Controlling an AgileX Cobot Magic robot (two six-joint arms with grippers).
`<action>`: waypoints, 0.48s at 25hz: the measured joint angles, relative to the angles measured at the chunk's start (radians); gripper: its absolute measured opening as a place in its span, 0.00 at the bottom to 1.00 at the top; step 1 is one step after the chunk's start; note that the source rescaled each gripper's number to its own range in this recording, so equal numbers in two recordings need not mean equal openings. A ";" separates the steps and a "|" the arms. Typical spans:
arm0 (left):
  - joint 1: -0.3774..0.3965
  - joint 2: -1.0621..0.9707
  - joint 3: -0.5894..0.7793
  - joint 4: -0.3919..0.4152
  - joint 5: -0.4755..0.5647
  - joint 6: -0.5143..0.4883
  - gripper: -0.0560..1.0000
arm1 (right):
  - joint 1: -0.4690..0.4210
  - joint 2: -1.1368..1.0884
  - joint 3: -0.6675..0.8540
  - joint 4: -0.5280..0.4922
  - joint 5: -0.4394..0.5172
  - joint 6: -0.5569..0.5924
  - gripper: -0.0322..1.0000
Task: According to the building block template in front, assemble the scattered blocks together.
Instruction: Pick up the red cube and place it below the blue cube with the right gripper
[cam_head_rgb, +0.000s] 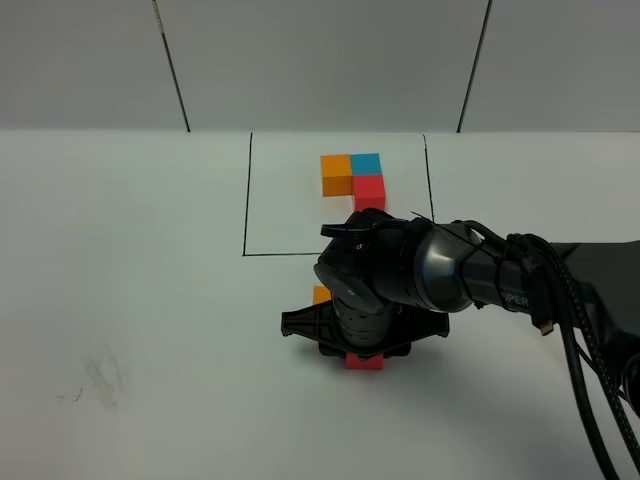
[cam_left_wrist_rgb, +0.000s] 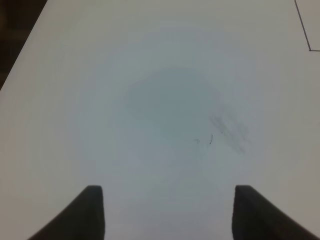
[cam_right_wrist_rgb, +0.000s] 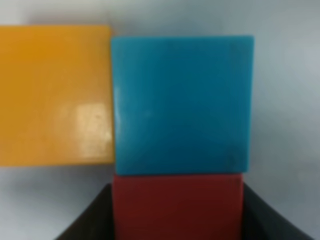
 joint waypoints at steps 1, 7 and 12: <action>0.000 0.000 0.000 0.000 0.000 0.000 0.27 | 0.000 0.000 0.000 -0.001 0.000 -0.003 0.26; 0.000 0.000 0.000 0.000 0.000 0.000 0.27 | 0.000 -0.008 0.000 -0.005 0.014 -0.010 0.41; 0.000 0.000 0.000 0.000 0.000 0.000 0.27 | 0.000 -0.030 -0.029 -0.008 0.063 -0.013 0.61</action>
